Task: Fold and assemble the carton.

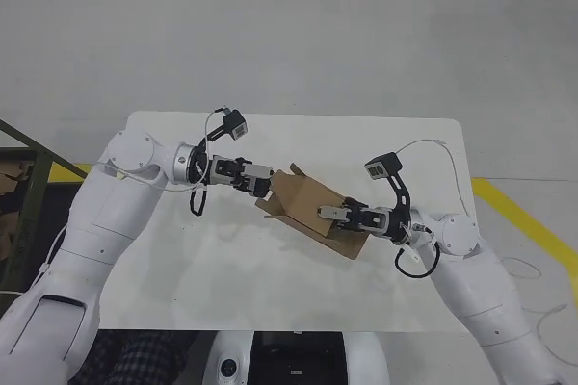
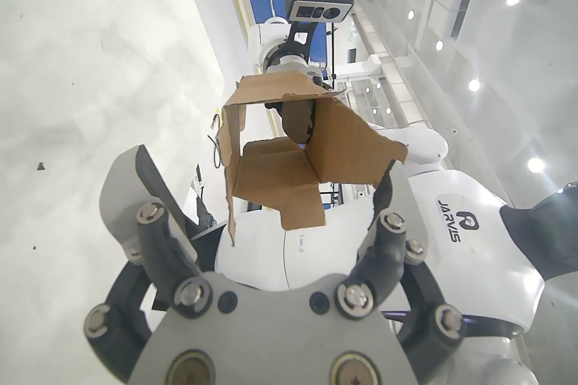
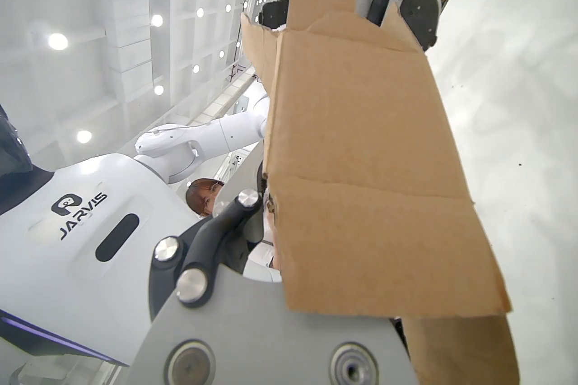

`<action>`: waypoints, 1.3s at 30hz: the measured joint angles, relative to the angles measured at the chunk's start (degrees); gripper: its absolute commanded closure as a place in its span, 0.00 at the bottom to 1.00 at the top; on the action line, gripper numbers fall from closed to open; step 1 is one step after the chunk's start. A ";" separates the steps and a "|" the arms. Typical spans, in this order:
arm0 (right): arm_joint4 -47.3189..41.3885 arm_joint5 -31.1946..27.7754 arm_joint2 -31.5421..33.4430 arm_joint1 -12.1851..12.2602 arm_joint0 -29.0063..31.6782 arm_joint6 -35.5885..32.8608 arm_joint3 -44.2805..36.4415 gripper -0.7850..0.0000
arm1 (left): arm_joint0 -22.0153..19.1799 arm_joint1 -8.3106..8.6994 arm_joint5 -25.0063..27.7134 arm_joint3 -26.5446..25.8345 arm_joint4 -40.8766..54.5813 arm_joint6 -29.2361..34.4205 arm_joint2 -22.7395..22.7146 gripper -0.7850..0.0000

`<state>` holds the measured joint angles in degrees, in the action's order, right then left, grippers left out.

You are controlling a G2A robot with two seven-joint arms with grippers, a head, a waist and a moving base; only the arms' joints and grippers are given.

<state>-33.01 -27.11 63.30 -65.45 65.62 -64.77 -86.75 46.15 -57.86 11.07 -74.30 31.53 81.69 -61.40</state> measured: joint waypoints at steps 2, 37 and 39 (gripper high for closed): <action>0.14 0.00 -0.15 -0.03 0.00 0.05 -0.17 1.00 | 0.00 -0.16 -0.13 -0.09 1.21 0.35 0.31 0.00; -2.36 0.17 -0.99 -0.47 0.17 -0.18 -0.27 1.00 | -3.51 -3.12 -1.38 -1.49 13.61 5.24 4.65 0.00; -2.37 0.19 -1.05 -0.50 0.19 -0.20 -0.29 1.00 | -3.58 -3.23 -1.48 -1.80 13.54 5.41 4.84 0.00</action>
<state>-35.38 -26.92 62.24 -65.95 65.81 -64.98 -87.03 42.57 -61.09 9.59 -76.10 45.07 87.10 -56.55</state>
